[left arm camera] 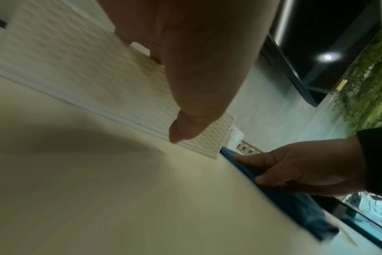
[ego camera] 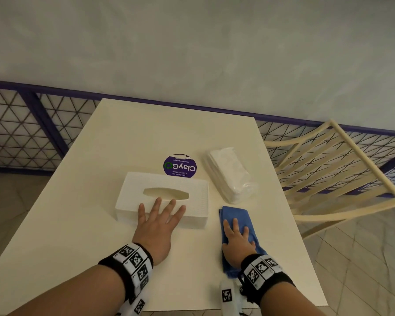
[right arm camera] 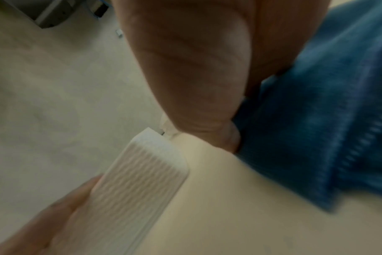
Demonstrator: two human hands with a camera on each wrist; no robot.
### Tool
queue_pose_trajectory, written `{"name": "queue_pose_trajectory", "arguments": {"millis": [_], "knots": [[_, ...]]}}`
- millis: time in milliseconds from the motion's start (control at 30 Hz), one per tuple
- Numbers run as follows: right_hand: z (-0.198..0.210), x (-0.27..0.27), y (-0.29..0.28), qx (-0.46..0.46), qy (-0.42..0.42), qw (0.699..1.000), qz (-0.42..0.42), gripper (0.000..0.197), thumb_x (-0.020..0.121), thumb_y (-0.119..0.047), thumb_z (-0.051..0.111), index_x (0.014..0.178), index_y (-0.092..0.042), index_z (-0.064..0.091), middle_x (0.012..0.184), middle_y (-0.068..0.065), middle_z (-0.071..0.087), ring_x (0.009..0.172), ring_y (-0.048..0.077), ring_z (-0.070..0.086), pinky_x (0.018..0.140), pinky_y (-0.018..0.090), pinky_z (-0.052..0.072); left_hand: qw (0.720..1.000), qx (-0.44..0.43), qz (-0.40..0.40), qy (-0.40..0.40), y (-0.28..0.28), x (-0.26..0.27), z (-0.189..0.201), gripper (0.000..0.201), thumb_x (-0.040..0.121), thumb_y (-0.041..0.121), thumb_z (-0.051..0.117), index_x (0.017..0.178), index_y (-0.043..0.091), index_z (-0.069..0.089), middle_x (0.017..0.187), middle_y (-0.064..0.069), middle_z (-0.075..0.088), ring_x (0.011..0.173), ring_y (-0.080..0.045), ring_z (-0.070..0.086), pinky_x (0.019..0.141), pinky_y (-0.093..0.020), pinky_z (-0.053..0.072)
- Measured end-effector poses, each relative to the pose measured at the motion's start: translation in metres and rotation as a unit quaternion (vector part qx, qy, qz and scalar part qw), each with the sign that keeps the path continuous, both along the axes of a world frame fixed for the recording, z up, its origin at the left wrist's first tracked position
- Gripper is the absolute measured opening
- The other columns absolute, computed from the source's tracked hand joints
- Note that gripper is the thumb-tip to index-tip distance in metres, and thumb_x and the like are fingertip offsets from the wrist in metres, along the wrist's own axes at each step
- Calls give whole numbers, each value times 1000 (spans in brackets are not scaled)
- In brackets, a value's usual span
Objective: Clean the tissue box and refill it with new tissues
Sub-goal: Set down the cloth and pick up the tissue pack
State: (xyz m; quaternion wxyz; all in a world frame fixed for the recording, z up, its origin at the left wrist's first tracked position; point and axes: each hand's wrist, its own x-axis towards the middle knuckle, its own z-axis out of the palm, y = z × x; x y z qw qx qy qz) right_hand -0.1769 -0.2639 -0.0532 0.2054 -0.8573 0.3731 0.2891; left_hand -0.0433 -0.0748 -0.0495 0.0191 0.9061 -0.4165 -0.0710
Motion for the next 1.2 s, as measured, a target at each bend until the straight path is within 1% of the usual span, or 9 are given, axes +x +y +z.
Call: {"name": "queue_pose_trajectory", "arguments": {"millis": [67, 133, 233, 333, 467, 533, 833, 1000, 1200], "knots": [[19, 9, -1, -6, -5, 1000, -13, 69, 92, -23, 39, 150, -33, 4, 161, -5, -7, 147, 32, -1, 115, 59, 11, 1000, -17, -9, 6, -1, -1, 8, 95, 84, 20, 52, 144, 39, -18, 156, 11, -16, 145, -30, -11, 110, -56, -15], [45, 24, 2, -32, -80, 996, -34, 67, 86, -23, 44, 148, -27, 18, 156, 0, 25, 142, 26, 24, 114, 59, 7, 996, -76, -39, -7, 6, -2, 14, 89, 75, 23, 63, 148, 31, 13, 158, 2, 16, 144, -30, 19, 113, -50, 6], [81, 58, 16, -91, -265, 960, -4, 63, 78, -35, 49, 139, -27, 38, 130, 0, 58, 125, 24, 46, 116, 52, 14, 975, -189, -114, -16, 25, -2, 7, 43, 75, 23, 53, 118, 21, 54, 119, -1, 58, 103, -20, 56, 89, -32, 36], [88, 97, 32, -63, -339, 933, 103, 79, 71, -51, 61, 142, -31, 33, 141, 1, 45, 127, 26, 37, 111, 44, 28, 983, -110, -143, 36, 43, -1, -2, 22, 71, 32, 52, 92, 29, 58, 87, 11, 59, 70, -9, 57, 65, -17, 43], [71, 143, 37, -66, -158, 947, 271, 129, 49, -68, 76, 144, -48, -10, 160, 5, 0, 146, 33, -2, 115, 61, 2, 987, -10, -153, 56, 47, 3, -30, 41, 53, 47, 74, 90, 32, 64, 95, 12, 66, 80, -6, 64, 67, -19, 52], [61, 156, 37, -76, -87, 941, 317, 140, 43, -66, 81, 140, -50, -19, 160, 7, -10, 146, 36, -11, 112, 66, -4, 989, -6, -141, 38, 43, 3, -31, 47, 49, 48, 77, 91, 30, 66, 101, 8, 68, 87, -9, 67, 70, -23, 54], [57, 169, 39, -110, -65, 926, 354, 141, 43, -48, 87, 139, -53, -17, 154, 8, 12, 141, 38, 12, 109, 70, 10, 995, -6, -91, 29, 31, 2, -22, 38, 55, 39, 76, 89, 25, 65, 97, 6, 67, 84, -12, 64, 68, -27, 53], [60, 165, 39, -101, -72, 928, 351, 140, 42, -46, 86, 138, -54, -17, 151, 7, 16, 137, 37, 16, 108, 70, 12, 995, -14, -81, 53, 24, 2, -15, 34, 91, 25, 42, 122, 14, 51, 125, -4, 52, 117, -22, 47, 99, -35, 34], [63, 157, 41, -82, -81, 926, 358, 137, 42, -43, 84, 139, -55, -13, 149, 6, 18, 134, 34, 20, 108, 68, 13, 995, -12, -75, 69, 25, -4, -13, 37, 91, 20, 39, 126, 12, 48, 126, -5, 51, 119, -24, 46, 104, -33, 29]]}}
